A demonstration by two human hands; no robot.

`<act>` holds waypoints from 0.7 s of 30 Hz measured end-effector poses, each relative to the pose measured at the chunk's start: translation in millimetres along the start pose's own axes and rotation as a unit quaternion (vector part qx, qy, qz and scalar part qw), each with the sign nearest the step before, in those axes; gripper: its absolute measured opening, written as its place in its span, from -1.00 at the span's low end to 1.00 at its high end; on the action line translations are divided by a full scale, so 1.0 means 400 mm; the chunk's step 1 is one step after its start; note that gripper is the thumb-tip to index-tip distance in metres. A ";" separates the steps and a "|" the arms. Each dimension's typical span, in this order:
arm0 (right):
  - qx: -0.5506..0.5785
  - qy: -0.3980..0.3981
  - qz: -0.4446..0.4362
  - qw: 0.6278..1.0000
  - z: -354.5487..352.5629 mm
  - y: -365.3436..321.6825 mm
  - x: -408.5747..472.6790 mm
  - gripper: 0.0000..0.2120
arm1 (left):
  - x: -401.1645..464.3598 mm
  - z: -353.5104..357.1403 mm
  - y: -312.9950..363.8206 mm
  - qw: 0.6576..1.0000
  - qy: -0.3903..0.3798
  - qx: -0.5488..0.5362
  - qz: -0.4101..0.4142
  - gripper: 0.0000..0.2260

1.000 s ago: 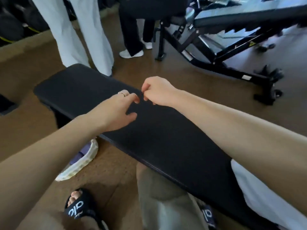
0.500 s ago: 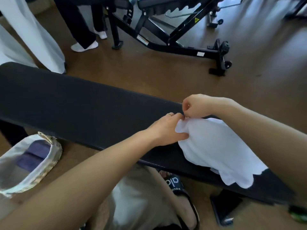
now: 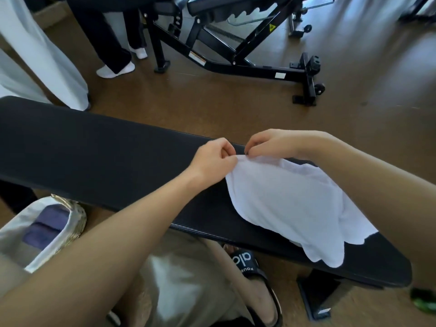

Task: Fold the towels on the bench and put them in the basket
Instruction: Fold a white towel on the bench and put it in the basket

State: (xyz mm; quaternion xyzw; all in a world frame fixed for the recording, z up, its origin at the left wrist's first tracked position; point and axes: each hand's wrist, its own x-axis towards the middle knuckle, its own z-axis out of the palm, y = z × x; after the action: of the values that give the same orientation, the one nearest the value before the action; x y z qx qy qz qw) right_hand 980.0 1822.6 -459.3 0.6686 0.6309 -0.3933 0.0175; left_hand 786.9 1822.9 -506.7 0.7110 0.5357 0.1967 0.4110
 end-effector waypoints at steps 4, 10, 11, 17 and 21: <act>0.065 -0.085 -0.002 0.994 -0.015 -0.002 -0.033 -0.70 | 0.033 -0.063 -0.010 0.997 0.073 -0.001 0.005 -0.93; 0.025 0.089 -0.024 0.995 0.052 0.010 0.021 -0.72 | 0.049 -0.095 -0.013 0.990 0.136 -0.037 0.031 -0.77; 0.008 0.131 -0.035 0.991 0.066 0.008 0.027 -0.77 | 0.044 -0.096 -0.008 0.990 0.127 -0.046 0.043 -0.74; 0.097 0.258 -0.043 0.960 0.099 0.006 0.034 -0.81 | -0.026 -0.103 -0.002 0.991 -0.089 0.061 0.075 -0.65; 0.217 0.175 -0.054 0.959 0.071 -0.004 0.017 -0.82 | -0.065 -0.051 -0.011 0.960 -0.067 0.244 0.120 -0.38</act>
State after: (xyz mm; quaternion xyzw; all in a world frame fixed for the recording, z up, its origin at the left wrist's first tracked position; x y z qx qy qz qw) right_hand 963.6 1813.8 -481.7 0.6798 0.5583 -0.3982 -0.2599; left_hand 760.8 1807.0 -494.1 0.8604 0.4492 0.0600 0.2331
